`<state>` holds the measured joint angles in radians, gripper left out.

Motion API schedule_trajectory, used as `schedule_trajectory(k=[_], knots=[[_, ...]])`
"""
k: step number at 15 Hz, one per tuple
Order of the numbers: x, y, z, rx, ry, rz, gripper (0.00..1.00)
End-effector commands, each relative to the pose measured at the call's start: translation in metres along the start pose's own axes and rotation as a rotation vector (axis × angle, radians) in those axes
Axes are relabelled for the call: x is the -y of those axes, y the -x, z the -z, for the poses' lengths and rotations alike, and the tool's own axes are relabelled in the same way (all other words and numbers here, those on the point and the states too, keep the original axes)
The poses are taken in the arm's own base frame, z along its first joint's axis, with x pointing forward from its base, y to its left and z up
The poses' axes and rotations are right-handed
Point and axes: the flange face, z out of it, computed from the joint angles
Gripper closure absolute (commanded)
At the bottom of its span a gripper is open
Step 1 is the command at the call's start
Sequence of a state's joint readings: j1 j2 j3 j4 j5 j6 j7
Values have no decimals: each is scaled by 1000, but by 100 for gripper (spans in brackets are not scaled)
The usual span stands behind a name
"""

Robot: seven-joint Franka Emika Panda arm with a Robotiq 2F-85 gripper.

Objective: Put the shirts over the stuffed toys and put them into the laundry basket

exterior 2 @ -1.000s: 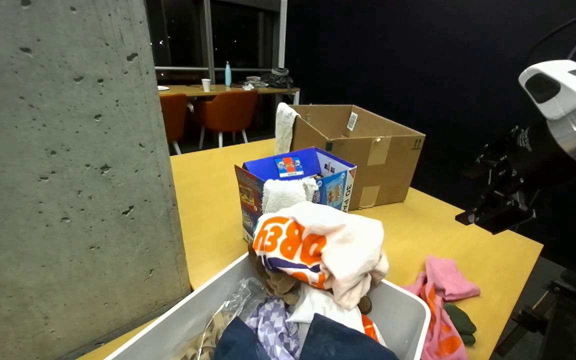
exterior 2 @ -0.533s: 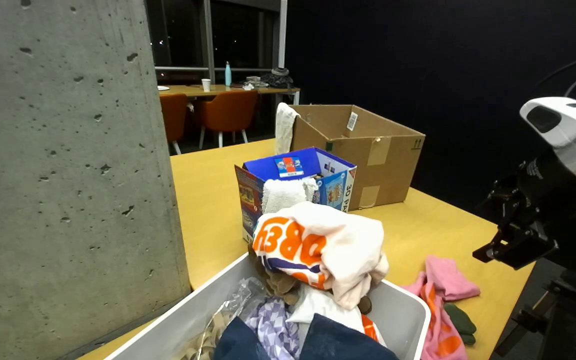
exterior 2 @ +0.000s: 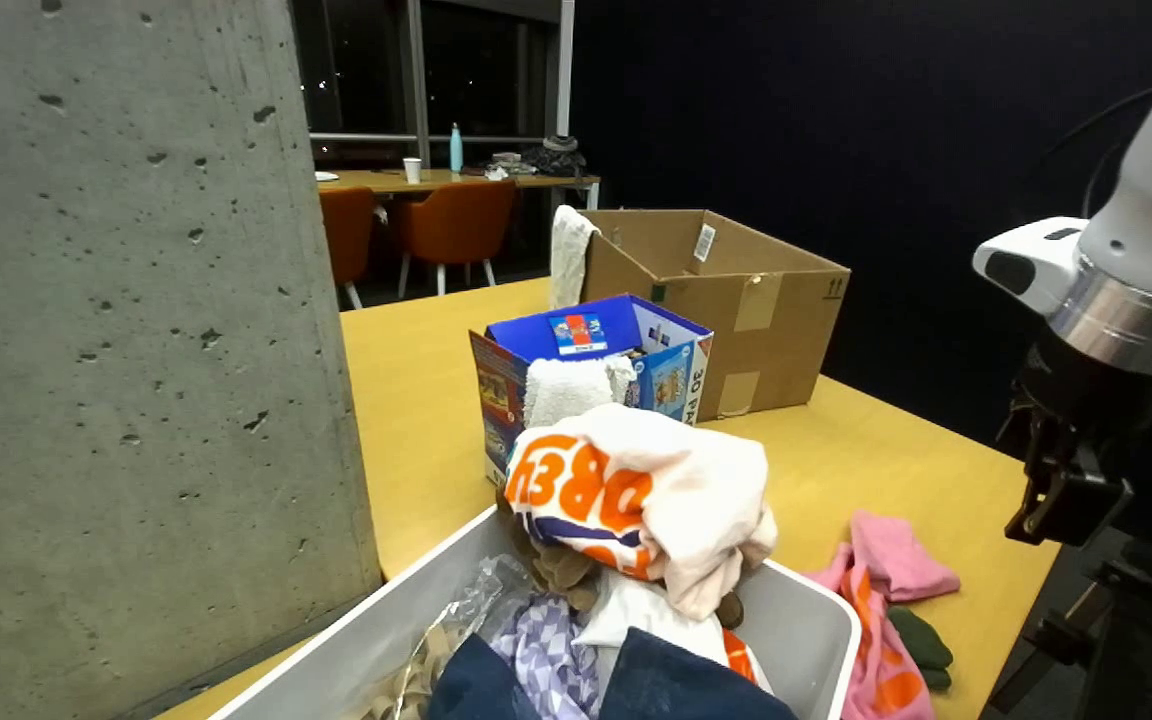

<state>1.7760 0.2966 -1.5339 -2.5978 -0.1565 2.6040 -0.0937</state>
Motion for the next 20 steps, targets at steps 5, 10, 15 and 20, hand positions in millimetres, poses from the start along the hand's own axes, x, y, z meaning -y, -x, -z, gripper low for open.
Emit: schedule_trajectory(k=[5, 10, 15, 20], knots=[[10, -30, 2, 128, 63, 85, 0], [9, -33, 2, 130, 81, 88, 0], [46, -13, -8, 92, 192, 235, 0], [49, 17, -28, -21, 229, 474, 0]])
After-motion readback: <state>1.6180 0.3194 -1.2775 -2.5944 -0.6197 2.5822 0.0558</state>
